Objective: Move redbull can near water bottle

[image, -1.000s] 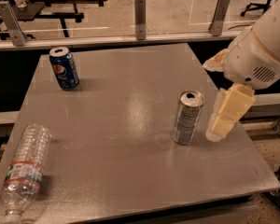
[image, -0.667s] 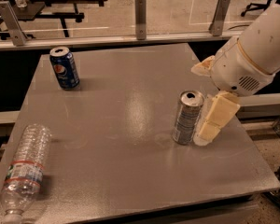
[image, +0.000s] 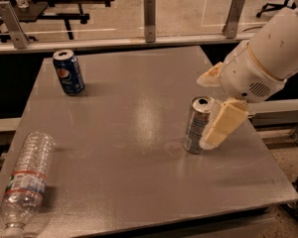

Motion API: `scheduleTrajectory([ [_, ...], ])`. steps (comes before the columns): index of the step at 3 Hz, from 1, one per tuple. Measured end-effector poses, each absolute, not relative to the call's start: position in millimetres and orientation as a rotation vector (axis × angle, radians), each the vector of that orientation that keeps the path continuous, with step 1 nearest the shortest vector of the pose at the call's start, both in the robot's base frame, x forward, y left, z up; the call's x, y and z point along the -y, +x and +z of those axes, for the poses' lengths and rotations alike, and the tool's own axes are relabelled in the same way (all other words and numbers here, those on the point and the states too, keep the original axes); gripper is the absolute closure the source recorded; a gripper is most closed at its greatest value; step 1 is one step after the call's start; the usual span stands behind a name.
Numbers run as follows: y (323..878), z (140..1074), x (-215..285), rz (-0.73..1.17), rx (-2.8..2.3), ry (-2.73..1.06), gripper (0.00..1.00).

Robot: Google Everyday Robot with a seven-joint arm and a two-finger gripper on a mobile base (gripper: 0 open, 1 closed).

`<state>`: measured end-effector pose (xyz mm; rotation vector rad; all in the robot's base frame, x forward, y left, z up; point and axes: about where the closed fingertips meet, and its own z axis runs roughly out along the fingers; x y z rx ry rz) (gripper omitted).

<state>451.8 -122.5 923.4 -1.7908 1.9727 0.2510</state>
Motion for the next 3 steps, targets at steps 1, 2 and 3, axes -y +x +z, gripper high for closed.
scheduleTrajectory([
  [1,449.3,929.0,119.8,0.251,-1.954,-1.826,0.47],
  [2,448.7,931.5,116.9,0.250,-1.944,-1.849,0.70],
  [3,452.4,947.1,85.2,0.329,-1.890,-1.875,0.99],
])
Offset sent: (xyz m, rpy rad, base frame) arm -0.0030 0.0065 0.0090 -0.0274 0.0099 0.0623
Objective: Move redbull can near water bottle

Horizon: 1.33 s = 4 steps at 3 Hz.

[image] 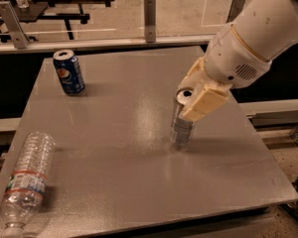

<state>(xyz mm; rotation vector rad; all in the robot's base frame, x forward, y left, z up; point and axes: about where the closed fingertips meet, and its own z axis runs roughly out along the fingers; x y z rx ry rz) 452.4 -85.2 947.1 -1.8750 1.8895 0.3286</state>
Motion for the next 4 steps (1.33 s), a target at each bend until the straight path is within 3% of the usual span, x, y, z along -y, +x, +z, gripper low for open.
scheduleTrajectory([
  [4,402.7,945.7,-60.6,0.588,-1.645,-2.122,1.00],
])
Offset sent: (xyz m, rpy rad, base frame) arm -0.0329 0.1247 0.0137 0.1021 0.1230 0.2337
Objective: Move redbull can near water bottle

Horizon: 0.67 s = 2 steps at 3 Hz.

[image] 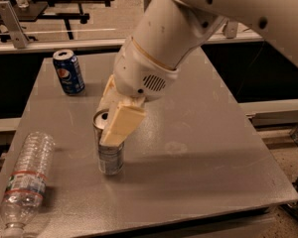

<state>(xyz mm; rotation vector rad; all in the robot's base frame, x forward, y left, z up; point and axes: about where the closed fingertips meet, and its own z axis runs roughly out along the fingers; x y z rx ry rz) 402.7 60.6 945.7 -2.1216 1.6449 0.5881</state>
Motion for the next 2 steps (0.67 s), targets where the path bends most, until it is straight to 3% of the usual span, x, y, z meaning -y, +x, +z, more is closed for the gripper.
scheduleTrajectory([
  [2,394.7,939.2,-109.3,0.604,-1.529,-2.207,1.00],
])
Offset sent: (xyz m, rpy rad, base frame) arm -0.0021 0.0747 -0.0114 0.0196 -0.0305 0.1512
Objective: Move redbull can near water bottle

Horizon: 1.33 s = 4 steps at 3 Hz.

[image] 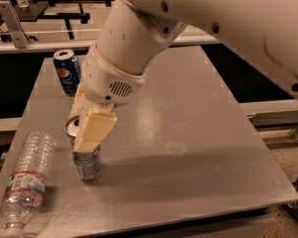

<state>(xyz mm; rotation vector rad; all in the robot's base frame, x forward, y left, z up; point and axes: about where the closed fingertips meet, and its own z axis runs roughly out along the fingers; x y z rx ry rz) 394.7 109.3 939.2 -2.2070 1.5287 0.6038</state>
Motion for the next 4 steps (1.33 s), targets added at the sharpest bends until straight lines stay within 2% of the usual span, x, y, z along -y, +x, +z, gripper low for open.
scheduleTrajectory([
  [1,402.1,932.4,-127.4,0.588,-1.479,-2.252,0.75],
  [2,407.9,924.3,-134.7,0.568,-1.455,-2.281,0.44],
  [4,409.5,920.4,-138.2,0.557,-1.441,-2.296,0.00],
])
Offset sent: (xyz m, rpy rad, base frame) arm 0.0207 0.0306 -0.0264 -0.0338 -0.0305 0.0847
